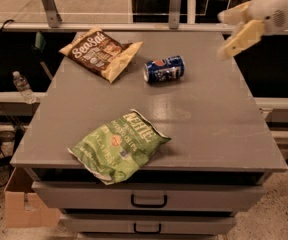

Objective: Knock pepsi can over

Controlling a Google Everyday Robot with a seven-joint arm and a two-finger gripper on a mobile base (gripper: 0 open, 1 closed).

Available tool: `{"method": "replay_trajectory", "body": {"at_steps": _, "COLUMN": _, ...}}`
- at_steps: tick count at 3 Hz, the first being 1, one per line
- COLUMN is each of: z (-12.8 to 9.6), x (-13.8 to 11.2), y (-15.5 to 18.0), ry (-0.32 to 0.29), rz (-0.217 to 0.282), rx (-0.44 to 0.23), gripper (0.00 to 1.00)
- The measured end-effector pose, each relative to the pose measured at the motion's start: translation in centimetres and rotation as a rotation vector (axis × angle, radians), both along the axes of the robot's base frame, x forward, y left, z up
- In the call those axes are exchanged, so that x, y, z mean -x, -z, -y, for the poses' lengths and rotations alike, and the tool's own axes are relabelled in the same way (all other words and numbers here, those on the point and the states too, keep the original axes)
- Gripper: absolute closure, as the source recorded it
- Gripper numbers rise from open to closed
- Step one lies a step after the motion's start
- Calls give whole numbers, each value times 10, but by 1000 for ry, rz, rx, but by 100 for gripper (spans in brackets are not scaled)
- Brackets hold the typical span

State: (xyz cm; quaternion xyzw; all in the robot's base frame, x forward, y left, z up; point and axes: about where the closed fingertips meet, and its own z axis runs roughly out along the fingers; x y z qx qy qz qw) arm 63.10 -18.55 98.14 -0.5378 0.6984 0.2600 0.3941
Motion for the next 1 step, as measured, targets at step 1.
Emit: {"method": "replay_trajectory", "body": {"at_steps": 1, "z": -5, "x": -3, "y": -1, "ry": -5, "rz": 3, "rx": -3, "gripper": 0}}
